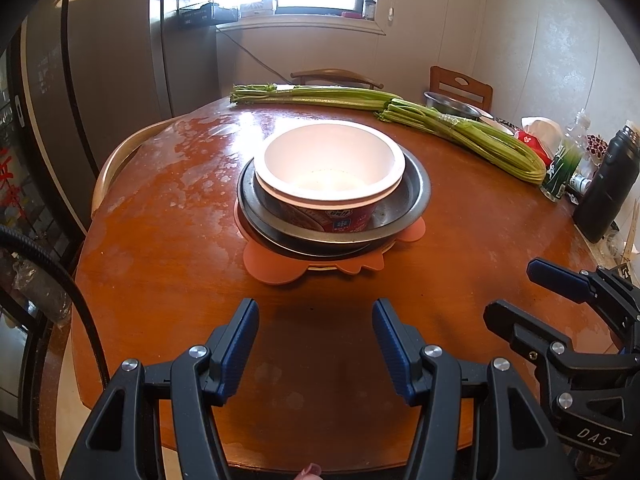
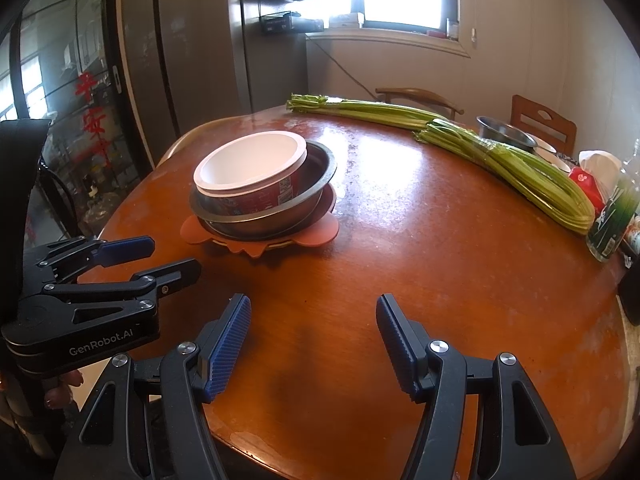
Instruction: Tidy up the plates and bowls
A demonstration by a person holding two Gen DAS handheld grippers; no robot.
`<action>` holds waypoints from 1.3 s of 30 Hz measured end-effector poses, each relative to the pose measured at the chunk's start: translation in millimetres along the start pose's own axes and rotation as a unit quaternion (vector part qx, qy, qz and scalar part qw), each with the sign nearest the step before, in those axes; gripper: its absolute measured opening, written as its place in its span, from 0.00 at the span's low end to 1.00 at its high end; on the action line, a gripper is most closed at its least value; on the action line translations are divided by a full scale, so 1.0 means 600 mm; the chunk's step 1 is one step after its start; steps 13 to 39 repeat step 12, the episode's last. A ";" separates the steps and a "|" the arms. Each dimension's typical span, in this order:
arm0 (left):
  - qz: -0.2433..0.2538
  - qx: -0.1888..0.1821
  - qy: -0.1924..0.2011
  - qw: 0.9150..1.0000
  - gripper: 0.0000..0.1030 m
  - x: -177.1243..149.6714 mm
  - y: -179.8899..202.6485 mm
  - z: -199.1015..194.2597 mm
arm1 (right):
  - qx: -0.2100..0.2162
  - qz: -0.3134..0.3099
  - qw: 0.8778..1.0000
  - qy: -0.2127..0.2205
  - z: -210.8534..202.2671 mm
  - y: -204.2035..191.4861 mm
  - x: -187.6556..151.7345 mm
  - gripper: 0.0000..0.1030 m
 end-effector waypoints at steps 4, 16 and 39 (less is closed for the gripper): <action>-0.003 0.004 0.001 1.000 0.57 0.001 -0.004 0.000 | -0.003 0.003 1.000 -0.001 0.001 0.002 0.000 0.65; -0.011 0.022 0.000 1.000 0.57 0.020 -0.031 0.012 | -0.008 0.017 1.000 0.002 0.000 0.026 0.005 0.65; -0.011 0.022 0.000 1.000 0.57 0.020 -0.031 0.012 | -0.008 0.017 1.000 0.002 0.000 0.026 0.005 0.65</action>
Point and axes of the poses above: each gripper's, at about its wrist camera, not at the fingertips, and z roughly the way its jaws point, y to its right, x to its top, the point moved 3 cm from there along z, roughly the way its jaws point, and after that the axes turned 6 degrees about x, right-handed, at the moved point
